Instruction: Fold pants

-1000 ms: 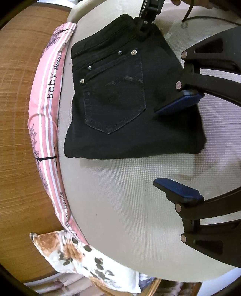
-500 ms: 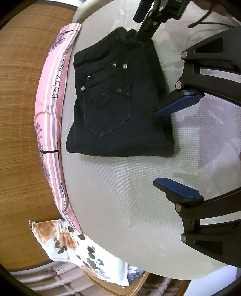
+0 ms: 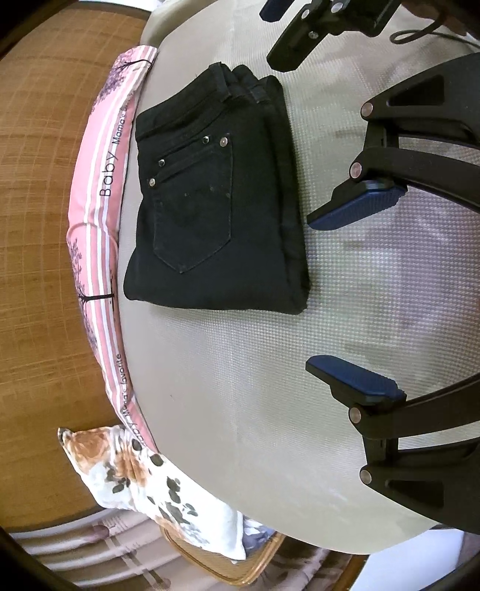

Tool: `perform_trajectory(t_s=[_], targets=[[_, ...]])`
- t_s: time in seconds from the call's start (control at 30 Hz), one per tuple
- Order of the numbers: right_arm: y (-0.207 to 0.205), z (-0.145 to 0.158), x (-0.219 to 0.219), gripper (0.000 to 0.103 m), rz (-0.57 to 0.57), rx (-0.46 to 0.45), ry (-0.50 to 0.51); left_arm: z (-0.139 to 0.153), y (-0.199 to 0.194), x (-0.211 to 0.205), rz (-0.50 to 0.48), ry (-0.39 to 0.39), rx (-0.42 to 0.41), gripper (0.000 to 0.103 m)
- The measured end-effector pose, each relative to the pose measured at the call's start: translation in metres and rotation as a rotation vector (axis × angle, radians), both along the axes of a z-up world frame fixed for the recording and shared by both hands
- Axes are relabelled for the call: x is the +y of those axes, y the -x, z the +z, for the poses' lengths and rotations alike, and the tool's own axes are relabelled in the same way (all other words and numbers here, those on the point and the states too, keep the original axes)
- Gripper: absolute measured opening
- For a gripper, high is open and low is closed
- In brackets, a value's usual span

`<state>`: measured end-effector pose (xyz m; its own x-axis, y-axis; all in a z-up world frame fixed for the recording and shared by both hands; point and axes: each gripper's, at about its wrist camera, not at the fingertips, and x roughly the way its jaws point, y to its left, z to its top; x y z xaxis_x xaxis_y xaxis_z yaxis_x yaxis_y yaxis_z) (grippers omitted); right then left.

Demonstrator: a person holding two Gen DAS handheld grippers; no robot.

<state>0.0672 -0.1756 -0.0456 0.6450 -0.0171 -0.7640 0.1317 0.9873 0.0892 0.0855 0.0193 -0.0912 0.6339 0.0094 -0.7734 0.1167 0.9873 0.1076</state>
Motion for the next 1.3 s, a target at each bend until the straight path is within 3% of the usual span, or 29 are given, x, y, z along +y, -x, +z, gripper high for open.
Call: perform_trajectory(t_s=[0.43, 1.3], targets=[[0.007, 0.004, 0.014, 0.098, 0.025, -0.013, 0.064, 0.004, 0.009, 0.001, -0.012, 0.017, -0.01, 0.071], [0.009, 0.002, 0.014, 0.099, 0.03, -0.001, 0.048, 0.006, 0.011, -0.005, -0.016, 0.006, -0.021, 0.071]])
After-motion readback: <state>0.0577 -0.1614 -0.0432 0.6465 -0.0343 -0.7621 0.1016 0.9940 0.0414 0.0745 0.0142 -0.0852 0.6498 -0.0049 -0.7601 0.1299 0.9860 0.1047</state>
